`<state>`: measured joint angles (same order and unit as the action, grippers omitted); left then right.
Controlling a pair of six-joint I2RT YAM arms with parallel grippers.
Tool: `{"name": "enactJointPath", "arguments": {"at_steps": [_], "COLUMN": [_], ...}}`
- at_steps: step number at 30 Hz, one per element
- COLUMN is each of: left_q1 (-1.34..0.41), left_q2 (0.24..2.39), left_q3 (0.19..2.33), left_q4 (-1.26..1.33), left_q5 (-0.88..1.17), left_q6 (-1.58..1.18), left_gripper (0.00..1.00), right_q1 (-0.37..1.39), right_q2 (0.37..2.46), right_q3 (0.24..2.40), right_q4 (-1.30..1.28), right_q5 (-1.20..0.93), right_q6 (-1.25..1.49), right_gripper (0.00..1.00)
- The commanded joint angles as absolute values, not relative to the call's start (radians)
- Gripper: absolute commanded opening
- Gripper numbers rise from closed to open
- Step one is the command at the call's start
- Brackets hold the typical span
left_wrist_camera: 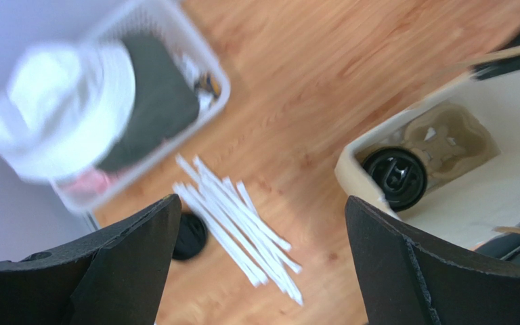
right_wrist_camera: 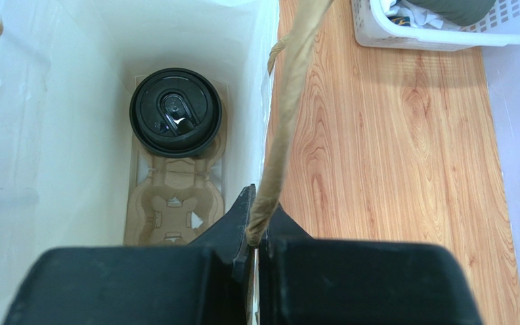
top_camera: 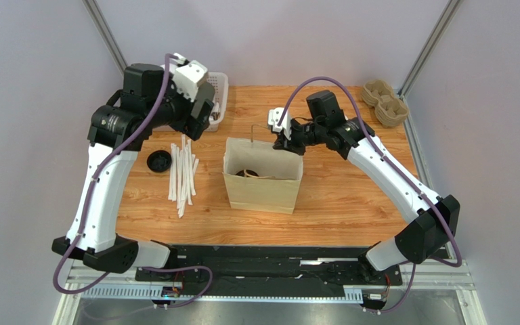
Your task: Pack the takeout coffee
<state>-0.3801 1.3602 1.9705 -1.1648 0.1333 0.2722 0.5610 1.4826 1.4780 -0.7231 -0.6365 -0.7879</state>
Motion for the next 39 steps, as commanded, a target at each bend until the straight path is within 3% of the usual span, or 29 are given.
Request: {"name": "enactJointPath", "arguments": {"at_steps": [1,9,14,23,28,39], "left_q1": [-0.137,0.049,0.089,0.089,0.071,0.021], "left_q2": [1.388,1.402,1.483,1.635,1.699,1.779], "left_q3": [1.757,1.367,1.275,1.315,1.335,1.293], "left_q4": [-1.183,-0.997,-0.891,-0.738,-0.631,-0.482], "left_q5": [0.288,0.256,0.209,0.216,0.153,0.084], "left_q6": [-0.021,-0.061,-0.074,-0.158,-0.215,-0.271], "left_gripper": [0.99,0.69,0.45,0.39,0.34,0.34], "right_q1": [0.568,0.569,0.568,0.568,0.566,0.568], "right_q2": [1.439,1.414,1.396,1.396,1.411,1.417], "right_q3": [1.468,1.44,1.422,1.42,1.442,1.468], "right_q4": [-0.738,-0.75,-0.75,-0.75,-0.75,-0.75], "right_q5": [-0.621,-0.606,-0.597,-0.575,-0.566,-0.523], "right_q6": [-0.813,-0.821,-0.819,-0.793,-0.769,-0.735], "right_gripper": [0.0,0.0,0.0,0.01,0.07,0.17]}}
